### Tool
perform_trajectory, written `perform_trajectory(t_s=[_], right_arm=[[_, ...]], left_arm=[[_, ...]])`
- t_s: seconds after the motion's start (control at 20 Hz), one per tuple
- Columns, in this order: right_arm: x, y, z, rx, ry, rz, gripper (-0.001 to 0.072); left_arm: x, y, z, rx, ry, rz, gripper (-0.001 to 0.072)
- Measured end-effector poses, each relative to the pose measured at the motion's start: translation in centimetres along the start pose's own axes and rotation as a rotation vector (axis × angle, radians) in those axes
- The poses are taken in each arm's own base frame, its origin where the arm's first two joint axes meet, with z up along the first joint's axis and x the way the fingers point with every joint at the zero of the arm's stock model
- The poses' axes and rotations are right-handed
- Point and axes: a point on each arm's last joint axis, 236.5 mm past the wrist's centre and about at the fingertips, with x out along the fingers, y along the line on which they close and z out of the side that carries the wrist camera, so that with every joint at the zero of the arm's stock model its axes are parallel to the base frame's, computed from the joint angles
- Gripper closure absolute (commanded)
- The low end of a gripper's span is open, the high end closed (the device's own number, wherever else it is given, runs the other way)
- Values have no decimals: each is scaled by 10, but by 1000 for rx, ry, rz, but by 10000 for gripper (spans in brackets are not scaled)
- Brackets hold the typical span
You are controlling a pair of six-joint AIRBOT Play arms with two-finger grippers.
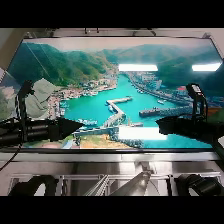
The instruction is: Fold the shirts.
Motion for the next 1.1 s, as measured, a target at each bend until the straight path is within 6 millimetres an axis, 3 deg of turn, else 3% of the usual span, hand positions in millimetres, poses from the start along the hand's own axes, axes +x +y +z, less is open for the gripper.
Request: perform_trajectory(t_s=[0.05,0.1,0.15,0.25,0.4,0.55,0.65,0.75,0.9,1.1], right_arm=[[0,0,0,0,0,0,688],[0,0,0,0,0,0,687],[0,0,0,0,0,0,687],[0,0,0,0,0,0,687],[0,0,0,0,-1,0,687],[0,0,0,0,-1,0,687],[0,0,0,0,-1,0,687],[0,0,0,0,-1,0,688],[0,0,0,0,-1,0,688],[0,0,2,0,-8,1,688]], left_arm=[[0,0,0,0,0,0,684],[0,0,0,1,-1,0,605],[-2,-1,3,4,-7,3,351],[-14,4,16,23,-34,59,-13],[-65,32,63,90,-155,307,-13],[-157,84,120,59,-354,656,-13],[-217,128,140,-71,-450,816,-7],[-249,174,144,-205,-469,877,-7],[-263,250,128,-402,-360,875,-7],[-235,336,105,-543,-135,817,-8]])
